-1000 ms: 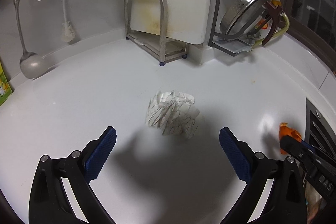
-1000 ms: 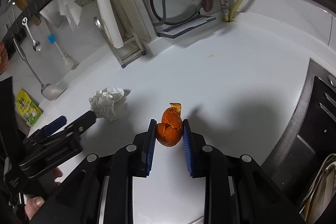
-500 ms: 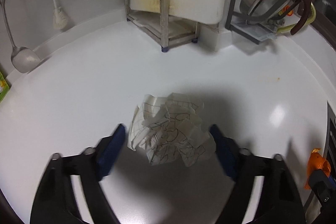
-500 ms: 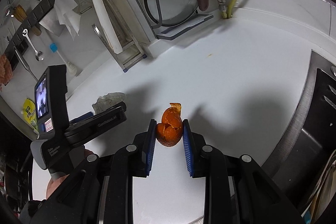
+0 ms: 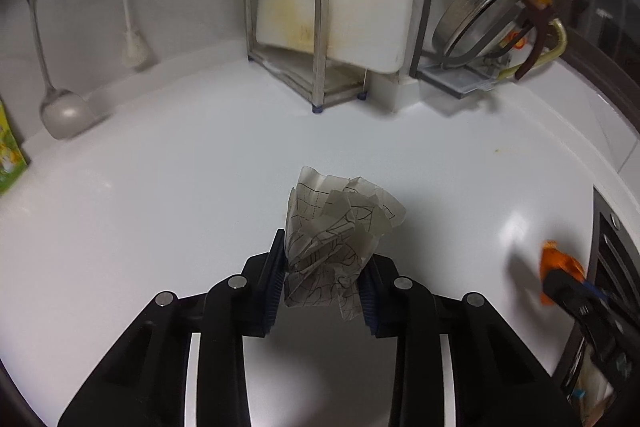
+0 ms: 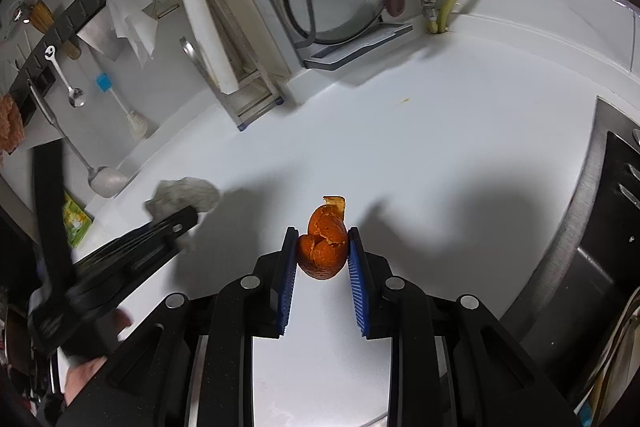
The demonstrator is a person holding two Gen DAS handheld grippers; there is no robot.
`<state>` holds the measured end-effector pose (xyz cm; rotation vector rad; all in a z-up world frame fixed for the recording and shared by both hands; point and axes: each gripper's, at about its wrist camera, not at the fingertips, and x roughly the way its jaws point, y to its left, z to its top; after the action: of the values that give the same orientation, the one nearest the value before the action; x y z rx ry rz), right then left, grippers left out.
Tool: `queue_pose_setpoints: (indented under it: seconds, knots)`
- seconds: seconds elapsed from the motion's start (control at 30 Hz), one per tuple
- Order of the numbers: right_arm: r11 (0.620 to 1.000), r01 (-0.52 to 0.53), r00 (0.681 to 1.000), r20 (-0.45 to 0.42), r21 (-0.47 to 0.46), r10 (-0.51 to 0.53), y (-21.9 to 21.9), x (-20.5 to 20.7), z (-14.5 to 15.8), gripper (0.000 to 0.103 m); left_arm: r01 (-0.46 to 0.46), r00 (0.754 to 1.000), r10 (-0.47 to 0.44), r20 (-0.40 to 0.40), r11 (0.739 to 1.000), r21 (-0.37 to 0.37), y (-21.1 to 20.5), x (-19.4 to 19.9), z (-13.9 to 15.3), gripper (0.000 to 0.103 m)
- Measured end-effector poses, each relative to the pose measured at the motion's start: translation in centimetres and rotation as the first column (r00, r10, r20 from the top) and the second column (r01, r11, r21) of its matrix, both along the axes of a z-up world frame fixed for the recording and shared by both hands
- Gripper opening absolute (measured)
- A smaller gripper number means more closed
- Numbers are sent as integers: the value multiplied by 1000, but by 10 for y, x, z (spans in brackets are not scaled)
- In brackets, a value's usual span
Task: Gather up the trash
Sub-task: 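Carry the white paper and orange peel over the grey bin with both tools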
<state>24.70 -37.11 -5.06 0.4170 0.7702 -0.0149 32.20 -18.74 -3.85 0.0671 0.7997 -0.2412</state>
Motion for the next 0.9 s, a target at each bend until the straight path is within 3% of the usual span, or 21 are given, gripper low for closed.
queue_pose_setpoints:
  seconds: [0.23, 0.47, 0.67, 0.9]
  knots:
    - [998, -59, 995, 76, -27, 61, 33, -36, 24, 24, 20, 996, -21, 91, 1000, 12, 50, -76, 39, 32]
    - [993, -105, 992, 66, -60, 109, 75, -114, 23, 24, 5, 987, -6, 163, 1000, 5, 94, -153, 56, 32]
    - [993, -114, 990, 79, -42, 117, 106, -186, 21, 24, 5, 979, -7, 203, 1000, 12, 113, -215, 58, 32]
    - [992, -117, 991, 64, -58, 120, 144, -255, 6, 24, 13, 986, -18, 163, 999, 30, 139, -279, 34, 32]
